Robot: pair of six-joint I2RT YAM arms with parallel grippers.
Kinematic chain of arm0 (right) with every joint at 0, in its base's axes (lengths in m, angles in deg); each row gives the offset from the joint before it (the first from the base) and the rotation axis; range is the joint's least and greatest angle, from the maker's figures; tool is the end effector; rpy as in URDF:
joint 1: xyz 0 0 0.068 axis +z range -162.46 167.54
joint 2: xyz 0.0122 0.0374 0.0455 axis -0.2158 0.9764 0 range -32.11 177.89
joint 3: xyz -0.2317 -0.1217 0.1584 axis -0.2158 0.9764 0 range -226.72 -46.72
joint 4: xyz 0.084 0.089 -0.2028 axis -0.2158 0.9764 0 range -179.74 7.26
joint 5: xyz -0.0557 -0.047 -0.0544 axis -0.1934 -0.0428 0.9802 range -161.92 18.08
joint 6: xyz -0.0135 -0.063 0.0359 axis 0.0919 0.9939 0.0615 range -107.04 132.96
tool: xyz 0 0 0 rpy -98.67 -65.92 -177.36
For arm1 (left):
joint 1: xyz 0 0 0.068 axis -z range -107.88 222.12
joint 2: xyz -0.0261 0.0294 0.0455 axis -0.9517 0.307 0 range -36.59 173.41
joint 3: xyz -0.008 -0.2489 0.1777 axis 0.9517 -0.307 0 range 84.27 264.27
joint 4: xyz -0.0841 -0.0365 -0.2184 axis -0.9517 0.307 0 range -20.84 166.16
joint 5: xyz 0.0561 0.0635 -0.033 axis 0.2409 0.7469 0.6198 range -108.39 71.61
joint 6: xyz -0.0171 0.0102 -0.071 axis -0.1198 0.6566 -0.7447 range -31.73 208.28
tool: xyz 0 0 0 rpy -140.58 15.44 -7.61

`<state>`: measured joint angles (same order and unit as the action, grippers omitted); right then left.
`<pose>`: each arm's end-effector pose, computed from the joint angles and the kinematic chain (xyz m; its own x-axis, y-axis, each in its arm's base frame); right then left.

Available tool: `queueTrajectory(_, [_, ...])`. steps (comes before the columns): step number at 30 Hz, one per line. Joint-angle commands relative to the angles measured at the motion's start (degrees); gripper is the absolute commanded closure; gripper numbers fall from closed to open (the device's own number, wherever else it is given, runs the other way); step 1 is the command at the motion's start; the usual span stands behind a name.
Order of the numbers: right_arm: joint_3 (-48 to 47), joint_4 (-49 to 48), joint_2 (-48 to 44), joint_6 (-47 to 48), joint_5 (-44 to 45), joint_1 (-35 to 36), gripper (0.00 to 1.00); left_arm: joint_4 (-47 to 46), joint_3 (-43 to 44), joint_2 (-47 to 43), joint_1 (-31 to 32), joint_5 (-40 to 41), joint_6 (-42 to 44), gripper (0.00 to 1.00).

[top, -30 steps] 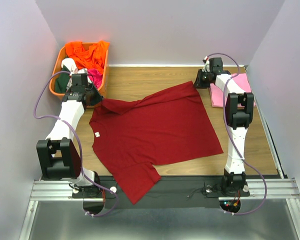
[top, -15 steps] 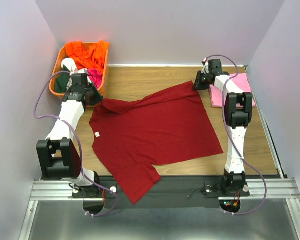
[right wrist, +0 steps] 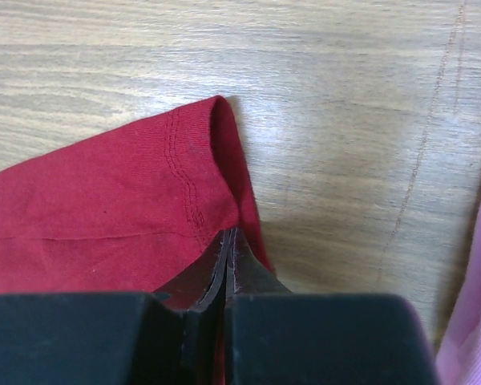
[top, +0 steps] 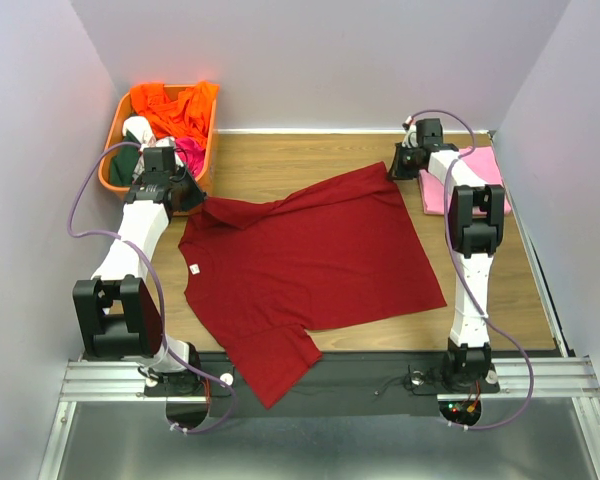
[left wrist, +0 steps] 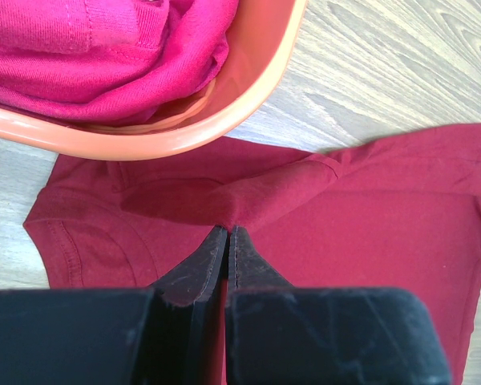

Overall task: Fold and stack the t-shirts
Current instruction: Fold the tshirt

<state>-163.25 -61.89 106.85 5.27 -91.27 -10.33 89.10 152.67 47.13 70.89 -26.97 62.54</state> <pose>0.5531 0.0410 0.1797 -0.7948 0.0967 -0.5991 -0.1416 0.9304 0.3381 0.3243 -0.0023 0.3321 -0.5635 -0.4415 -0.6982 -0.1600 0.8875 -0.4321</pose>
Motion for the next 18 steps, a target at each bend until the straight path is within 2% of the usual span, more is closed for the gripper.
queueTrajectory(1, [-2.9,-1.2,-1.8,0.9,-1.0,0.8,0.99,-1.1,1.4,-1.2,-0.3,-0.4,1.0,1.00])
queueTrajectory(8, [-3.1,-1.4,-4.5,0.9,-4.5,1.1,0.99,-1.2,1.2,-1.3,-0.3,-0.5,1.0,1.00])
queueTrajectory(18, [-1.8,-1.9,-6.2,-0.1,-4.5,1.1,0.99,-1.2,0.8,-1.5,-0.3,-0.5,1.2,1.00])
